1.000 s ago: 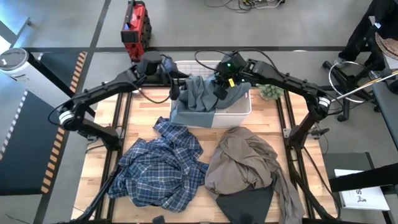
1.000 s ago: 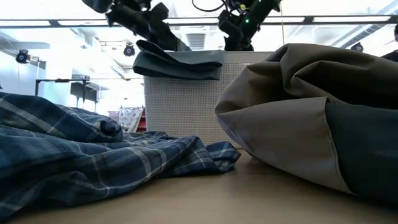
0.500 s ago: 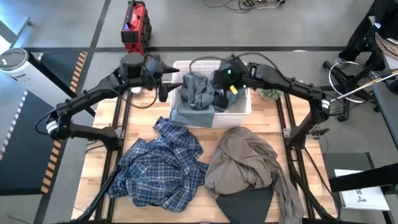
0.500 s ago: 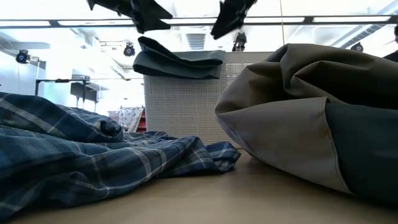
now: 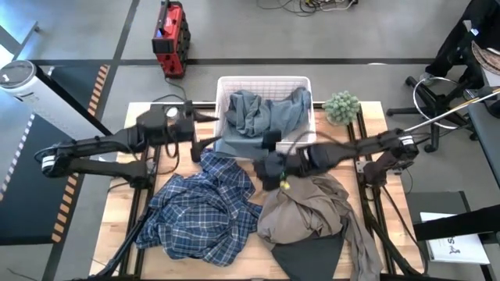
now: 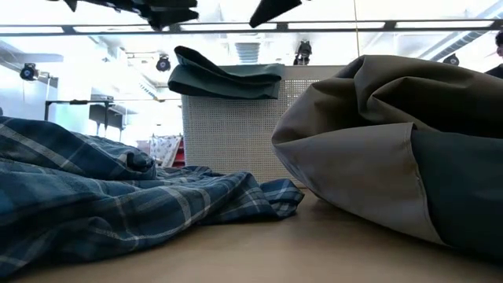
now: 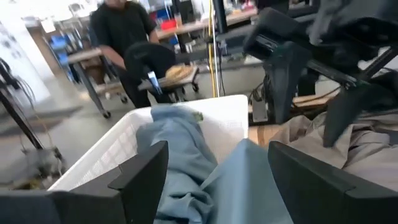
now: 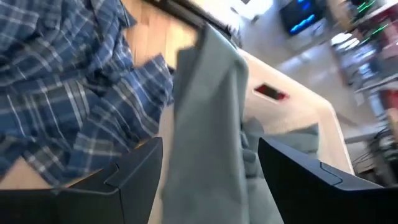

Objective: Sort clothes

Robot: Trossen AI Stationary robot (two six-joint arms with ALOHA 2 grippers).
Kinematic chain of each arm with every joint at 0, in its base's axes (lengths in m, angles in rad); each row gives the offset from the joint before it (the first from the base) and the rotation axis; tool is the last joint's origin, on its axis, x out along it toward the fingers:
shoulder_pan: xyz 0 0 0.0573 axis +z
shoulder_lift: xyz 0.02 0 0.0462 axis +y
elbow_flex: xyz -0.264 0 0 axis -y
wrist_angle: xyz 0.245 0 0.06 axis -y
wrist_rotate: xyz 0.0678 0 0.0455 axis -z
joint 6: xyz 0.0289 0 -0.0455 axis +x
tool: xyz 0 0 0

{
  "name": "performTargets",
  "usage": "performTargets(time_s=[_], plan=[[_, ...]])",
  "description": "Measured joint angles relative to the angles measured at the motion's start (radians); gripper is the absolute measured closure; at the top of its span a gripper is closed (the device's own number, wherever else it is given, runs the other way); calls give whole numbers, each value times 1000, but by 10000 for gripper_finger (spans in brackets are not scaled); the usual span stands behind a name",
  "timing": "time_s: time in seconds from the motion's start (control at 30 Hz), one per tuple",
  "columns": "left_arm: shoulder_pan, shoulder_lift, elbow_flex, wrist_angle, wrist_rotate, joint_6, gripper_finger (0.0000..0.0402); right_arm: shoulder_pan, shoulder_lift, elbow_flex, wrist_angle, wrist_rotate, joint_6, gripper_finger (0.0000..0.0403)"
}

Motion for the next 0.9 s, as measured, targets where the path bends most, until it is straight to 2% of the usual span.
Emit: performTargets(time_s=[0.2,0.5,0.67,0.83,0.9], plan=[[-202,-49,-114,134,-200,23,131,65,0,-179,248,199,-86,144],[-450,-16,-228,348,-462,77,139,63,8,-346,379,331,-134,144],[-518,28,-261,431,-519,89,134,63,73,-366,376,432,-256,137],[-538,62,-277,465,-538,89,132,62,166,-364,403,505,-367,129],[-538,72,-277,465,-544,88,132,61,202,-351,440,570,-384,131]])
